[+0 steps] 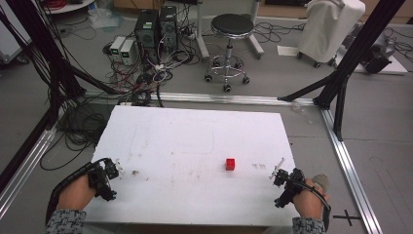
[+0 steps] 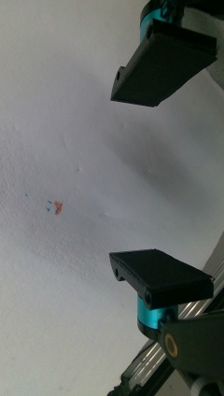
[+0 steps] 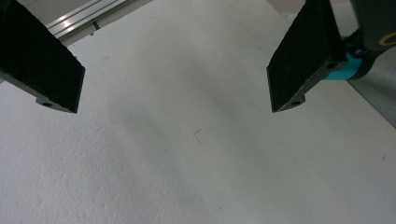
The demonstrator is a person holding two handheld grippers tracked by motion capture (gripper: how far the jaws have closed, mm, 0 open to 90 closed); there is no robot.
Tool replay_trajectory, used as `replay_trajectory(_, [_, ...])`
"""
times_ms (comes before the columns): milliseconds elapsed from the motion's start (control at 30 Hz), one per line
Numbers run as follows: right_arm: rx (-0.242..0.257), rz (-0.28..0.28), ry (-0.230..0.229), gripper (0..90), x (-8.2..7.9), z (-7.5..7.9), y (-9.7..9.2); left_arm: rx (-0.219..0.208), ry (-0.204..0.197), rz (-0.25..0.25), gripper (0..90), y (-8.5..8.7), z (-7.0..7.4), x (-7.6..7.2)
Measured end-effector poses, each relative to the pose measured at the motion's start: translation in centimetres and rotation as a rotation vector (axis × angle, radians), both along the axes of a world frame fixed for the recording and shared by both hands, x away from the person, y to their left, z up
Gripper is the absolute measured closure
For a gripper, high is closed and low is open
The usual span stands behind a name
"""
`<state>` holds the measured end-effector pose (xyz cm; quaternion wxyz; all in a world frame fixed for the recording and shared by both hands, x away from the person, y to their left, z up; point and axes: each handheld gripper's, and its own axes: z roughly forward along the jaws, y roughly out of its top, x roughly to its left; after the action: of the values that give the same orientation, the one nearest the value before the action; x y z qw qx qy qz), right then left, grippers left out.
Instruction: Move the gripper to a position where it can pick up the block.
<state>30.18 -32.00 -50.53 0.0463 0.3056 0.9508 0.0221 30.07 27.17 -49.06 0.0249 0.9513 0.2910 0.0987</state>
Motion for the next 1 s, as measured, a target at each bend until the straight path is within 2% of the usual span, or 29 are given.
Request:
replay_trajectory(800, [0.013,0.012,-0.009,3.4,0.09,-0.13,-0.04,-0.003,-0.001,-0.004,19.3,-0.33,-0.09,-0.04])
replay_trajectory(900, [0.023,0.015,0.0,3.4,0.18,-0.35,-0.22,-0.003,-0.001,-0.004,19.3,-0.36,-0.11,-0.05])
replay_trajectory(1000, [0.047,0.015,-0.01,3.4,0.34,-0.48,-0.47,-0.004,-0.004,-0.004,19.4,-0.33,0.0,-0.08])
